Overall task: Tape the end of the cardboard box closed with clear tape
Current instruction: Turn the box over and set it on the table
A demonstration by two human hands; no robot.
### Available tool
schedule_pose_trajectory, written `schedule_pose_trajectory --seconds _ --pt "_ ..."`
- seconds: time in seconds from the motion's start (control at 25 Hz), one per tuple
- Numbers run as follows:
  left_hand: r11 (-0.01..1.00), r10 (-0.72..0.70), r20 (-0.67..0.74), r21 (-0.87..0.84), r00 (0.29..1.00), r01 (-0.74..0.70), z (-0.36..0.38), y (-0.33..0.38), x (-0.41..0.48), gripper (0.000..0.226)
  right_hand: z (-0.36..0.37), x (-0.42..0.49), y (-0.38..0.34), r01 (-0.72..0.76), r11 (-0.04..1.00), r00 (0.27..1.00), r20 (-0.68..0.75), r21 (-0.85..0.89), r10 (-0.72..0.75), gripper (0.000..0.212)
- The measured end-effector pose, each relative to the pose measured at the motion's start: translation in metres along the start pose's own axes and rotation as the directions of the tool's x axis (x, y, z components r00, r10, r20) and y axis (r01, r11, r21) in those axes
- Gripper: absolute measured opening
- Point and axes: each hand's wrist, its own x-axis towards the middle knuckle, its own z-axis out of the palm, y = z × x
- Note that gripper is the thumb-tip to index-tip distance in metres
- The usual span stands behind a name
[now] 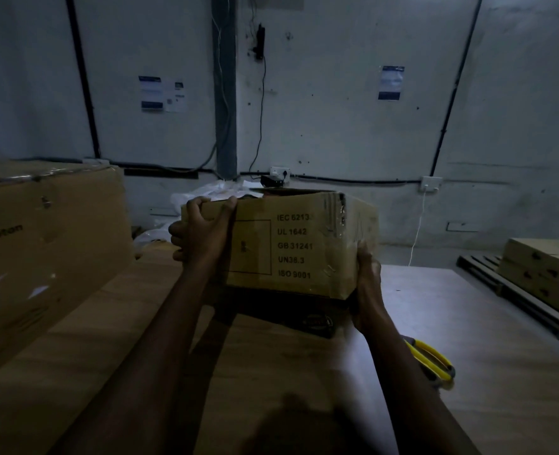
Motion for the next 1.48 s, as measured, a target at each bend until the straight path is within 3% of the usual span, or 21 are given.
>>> schedule_pose_trajectory --seconds 0.4,0.6,0.72,0.84,0.96,1.0,1.08,1.16,1.24,1.32,1.48 --pt "1.0 0.002 0.003 0.009 1.0 -0.002 0.009 -0.016 0.009 0.054 0.0 -0.002 0.008 0.027 0.998 0.998 -0.051 -0.056 -0.03 0.101" --pt "0.996 0.034 -0.031 0.079 0.999 -0.031 0.017 -0.032 -0.011 0.054 -0.026 0.012 0.043 -0.077 0.969 0.997 -0.026 -0.236 0.073 0.097" --pt "0.993 0.067 -0.092 0.104 0.994 -0.057 0.02 -0.047 -0.02 0.048 -0.038 0.027 0.066 -0.142 0.938 0.99 -0.023 -0.315 0.142 0.088" --pt "0.974 0.112 -0.17 0.214 0.979 -0.074 0.024 -0.052 -0.026 0.049 -0.025 0.009 0.052 -0.143 0.872 0.989 -0.106 -0.468 0.106 0.066" --pt "0.881 0.351 -0.199 0.401 0.915 -0.251 0.029 -0.036 -0.025 0.031 -0.017 -0.002 0.037 -0.083 0.848 0.984 -0.18 -0.524 -0.015 0.044" --pt "0.844 0.411 -0.124 0.426 0.903 -0.325 0.031 -0.026 -0.021 0.03 -0.016 -0.002 0.033 -0.057 0.85 0.979 -0.196 -0.524 -0.055 0.042" --pt "0.81 0.396 0.165 0.4 0.904 -0.428 0.039 -0.001 -0.011 0.031 -0.01 -0.004 0.022 0.003 0.843 0.97 -0.205 -0.538 -0.134 0.045" --pt "0.754 0.267 0.433 0.463 0.861 -0.466 0.052 0.016 -0.007 0.04 -0.003 -0.006 0.01 0.067 0.911 0.978 -0.154 -0.406 -0.141 0.052" --pt "0.604 0.143 0.581 0.59 0.801 -0.536 0.063 0.016 -0.009 0.054 0.004 -0.007 0.003 0.09 0.971 0.995 -0.02 -0.222 -0.096 0.066" --pt "0.479 0.052 0.649 0.651 0.759 -0.589 0.07 0.004 -0.012 0.061 0.007 -0.002 0.006 0.086 0.983 0.993 0.091 -0.162 -0.072 0.072" --pt "0.42 -0.025 0.619 0.719 0.785 -0.554 0.065 -0.005 -0.009 0.064 0.012 0.002 0.008 0.064 0.981 0.983 0.179 -0.181 -0.032 0.07"
